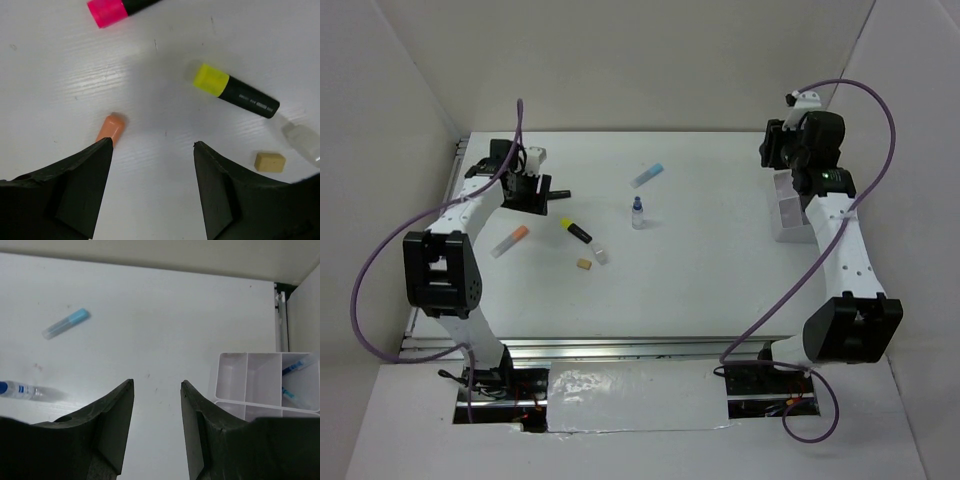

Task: Sort the stationery into containers
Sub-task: Grab a piece of stationery with the left arm

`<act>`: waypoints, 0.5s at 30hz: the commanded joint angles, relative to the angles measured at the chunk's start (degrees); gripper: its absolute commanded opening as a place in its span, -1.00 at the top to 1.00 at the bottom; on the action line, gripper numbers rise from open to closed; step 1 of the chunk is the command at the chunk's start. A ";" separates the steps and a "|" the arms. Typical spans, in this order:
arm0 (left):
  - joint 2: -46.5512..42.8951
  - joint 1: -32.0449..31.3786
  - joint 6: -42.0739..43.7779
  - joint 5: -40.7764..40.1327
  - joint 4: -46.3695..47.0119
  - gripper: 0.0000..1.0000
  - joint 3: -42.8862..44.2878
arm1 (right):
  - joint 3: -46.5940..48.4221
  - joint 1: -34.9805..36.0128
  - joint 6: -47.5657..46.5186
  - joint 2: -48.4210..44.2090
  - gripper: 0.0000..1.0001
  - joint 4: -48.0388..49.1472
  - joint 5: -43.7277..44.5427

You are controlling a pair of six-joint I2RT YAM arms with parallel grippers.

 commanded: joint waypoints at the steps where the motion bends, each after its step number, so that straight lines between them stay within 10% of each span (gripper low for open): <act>1: 4.04 3.15 11.00 2.52 -6.51 -0.56 5.28 | -0.68 1.26 -2.58 -0.94 0.01 -4.68 -3.14; 15: 5.73 11.96 22.90 6.41 -8.74 -0.56 -3.65 | -0.59 7.76 -4.26 -1.65 -0.33 -9.79 -5.71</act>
